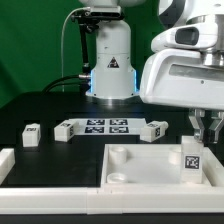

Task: Assemble one leg

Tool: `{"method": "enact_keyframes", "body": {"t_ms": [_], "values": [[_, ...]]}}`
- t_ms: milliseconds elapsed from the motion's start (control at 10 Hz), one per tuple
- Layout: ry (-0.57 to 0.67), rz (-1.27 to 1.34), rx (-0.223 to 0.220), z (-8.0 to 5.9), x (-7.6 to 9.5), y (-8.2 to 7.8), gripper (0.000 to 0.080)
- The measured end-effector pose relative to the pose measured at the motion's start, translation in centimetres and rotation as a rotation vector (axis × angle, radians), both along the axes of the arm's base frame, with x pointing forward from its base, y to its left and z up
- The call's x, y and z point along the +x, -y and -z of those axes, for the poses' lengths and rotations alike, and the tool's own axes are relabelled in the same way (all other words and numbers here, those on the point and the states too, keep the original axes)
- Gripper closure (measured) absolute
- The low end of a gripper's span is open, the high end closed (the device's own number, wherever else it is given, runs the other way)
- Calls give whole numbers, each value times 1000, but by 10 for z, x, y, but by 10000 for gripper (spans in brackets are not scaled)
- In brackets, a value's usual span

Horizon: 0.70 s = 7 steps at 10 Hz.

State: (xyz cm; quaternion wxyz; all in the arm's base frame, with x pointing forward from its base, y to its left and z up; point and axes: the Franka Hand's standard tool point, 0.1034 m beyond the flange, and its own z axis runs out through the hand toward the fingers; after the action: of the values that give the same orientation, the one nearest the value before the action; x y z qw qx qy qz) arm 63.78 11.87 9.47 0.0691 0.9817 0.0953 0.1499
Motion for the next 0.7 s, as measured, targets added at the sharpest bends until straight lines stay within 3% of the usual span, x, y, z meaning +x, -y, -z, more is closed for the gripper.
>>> {"method": "enact_keyframes", "body": {"t_ms": [100,200,300,600,700], "values": [[0,0,0,0,0,0,797],[0,0,0,0,0,0,711],[0,0,0,0,0,0,711],[0,0,0,0,0,0,244],[-2,2,0,0,0,1,244]]}}
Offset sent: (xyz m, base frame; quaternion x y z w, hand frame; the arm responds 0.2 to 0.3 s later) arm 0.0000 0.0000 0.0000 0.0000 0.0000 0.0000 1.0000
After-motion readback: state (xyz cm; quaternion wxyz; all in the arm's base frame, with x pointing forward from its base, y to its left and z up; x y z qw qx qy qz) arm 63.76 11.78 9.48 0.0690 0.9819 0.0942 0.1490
